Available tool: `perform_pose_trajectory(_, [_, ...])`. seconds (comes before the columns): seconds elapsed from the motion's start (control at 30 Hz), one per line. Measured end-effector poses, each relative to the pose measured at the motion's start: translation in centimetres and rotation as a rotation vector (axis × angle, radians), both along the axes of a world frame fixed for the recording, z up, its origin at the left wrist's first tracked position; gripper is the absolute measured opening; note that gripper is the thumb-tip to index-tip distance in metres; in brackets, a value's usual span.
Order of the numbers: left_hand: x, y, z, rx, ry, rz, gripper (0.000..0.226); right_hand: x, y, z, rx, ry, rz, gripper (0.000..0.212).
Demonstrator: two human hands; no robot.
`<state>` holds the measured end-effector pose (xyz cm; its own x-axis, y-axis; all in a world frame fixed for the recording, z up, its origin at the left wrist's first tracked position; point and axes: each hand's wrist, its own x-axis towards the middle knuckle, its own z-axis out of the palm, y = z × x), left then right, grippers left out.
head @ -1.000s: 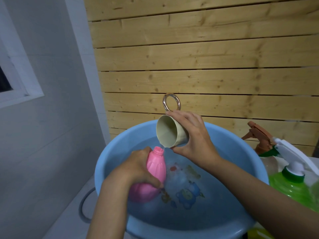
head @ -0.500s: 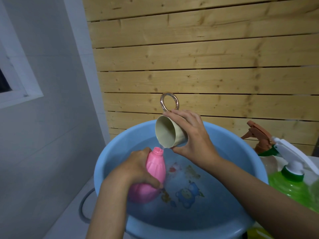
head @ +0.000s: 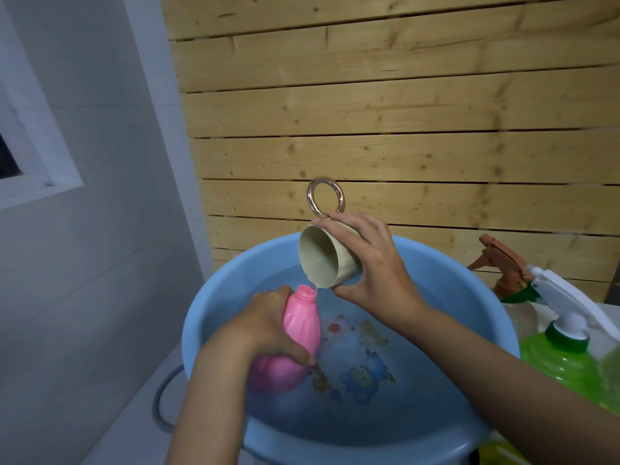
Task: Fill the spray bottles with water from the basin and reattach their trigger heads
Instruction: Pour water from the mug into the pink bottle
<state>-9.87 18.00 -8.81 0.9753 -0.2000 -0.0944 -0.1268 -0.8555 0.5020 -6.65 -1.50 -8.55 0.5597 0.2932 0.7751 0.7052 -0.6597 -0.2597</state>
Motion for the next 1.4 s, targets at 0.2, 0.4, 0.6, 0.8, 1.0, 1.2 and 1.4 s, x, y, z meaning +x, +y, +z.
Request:
perform_pose_trajectory(0.2, [0.0, 0.0, 0.0, -0.005, 0.004, 0.001, 0.077, -0.3, 0.1, 0.1, -0.018, -0.001, -0.015, 0.092])
perform_pose_trajectory(0.4, [0.0, 0.0, 0.0, -0.002, 0.005, -0.002, 0.075, -0.5, 0.2, 0.3, -0.06, -0.031, -0.022, 0.091])
perform_pose_trajectory(0.6, [0.0, 0.0, 0.1, -0.012, 0.006, 0.001, 0.076, -0.7, 0.3, 0.5, -0.086, -0.076, -0.039, 0.09])
perform_pose_trajectory(0.8, [0.0, 0.0, 0.0, -0.006, 0.002, -0.001, 0.076, -0.9, 0.3, 0.7, -0.098, -0.158, -0.07, 0.093])
perform_pose_trajectory(1.0, [-0.1, 0.0, 0.1, 0.001, 0.004, -0.013, 0.076, -0.9, 0.4, 0.7, -0.121, -0.216, -0.061, 0.085])
perform_pose_trajectory(1.2, [0.0, 0.0, 0.0, 0.002, 0.012, -0.012, 0.078, -1.2, 0.4, 1.0, -0.185, -0.277, -0.071, 0.08])
perform_pose_trajectory(1.4, [0.0, 0.1, -0.1, 0.014, 0.0, -0.011, 0.077, -1.3, 0.6, 1.2, -0.253, -0.323, -0.083, 0.063])
